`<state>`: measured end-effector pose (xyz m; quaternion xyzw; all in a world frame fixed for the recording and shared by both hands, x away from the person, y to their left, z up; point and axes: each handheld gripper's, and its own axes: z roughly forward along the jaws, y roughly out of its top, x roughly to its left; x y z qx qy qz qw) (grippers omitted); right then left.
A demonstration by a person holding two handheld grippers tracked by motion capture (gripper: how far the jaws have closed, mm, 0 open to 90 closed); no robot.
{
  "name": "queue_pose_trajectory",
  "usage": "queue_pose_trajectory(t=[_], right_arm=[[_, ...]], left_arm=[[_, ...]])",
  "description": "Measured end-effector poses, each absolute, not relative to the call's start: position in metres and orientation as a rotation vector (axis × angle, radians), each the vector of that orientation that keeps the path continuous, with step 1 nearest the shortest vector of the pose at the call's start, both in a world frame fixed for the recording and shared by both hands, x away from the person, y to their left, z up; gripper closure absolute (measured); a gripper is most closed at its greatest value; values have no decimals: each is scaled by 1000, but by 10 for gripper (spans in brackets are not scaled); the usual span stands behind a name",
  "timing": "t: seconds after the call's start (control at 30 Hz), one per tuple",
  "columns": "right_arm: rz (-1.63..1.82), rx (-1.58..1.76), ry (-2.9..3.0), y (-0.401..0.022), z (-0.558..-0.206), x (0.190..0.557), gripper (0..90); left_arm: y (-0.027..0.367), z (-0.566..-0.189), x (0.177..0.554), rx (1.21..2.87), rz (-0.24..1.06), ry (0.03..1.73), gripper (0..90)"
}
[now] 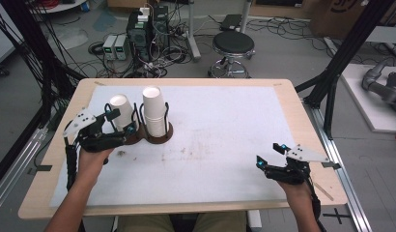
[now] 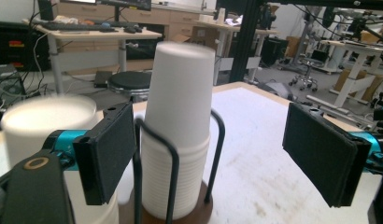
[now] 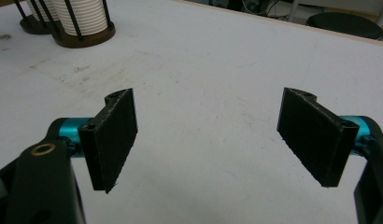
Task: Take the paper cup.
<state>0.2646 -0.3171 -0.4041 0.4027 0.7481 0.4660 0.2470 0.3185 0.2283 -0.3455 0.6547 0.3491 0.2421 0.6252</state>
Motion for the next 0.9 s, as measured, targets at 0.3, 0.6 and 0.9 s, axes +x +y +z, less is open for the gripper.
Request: queue_pose_trajectory(t=[0.3,0.6,0.9], right_arm=[[1266,1107,2045,-319,-406,263,209],[1264,1100,2050,-319,-406,262,209],[1263,1094,2060,-318,-406,263,209]], left_arm=[[208,-324,351,1565,544,795,172],[191,-313,379,1633,559,852,174],[177,-319,402,1681,561,906,179]])
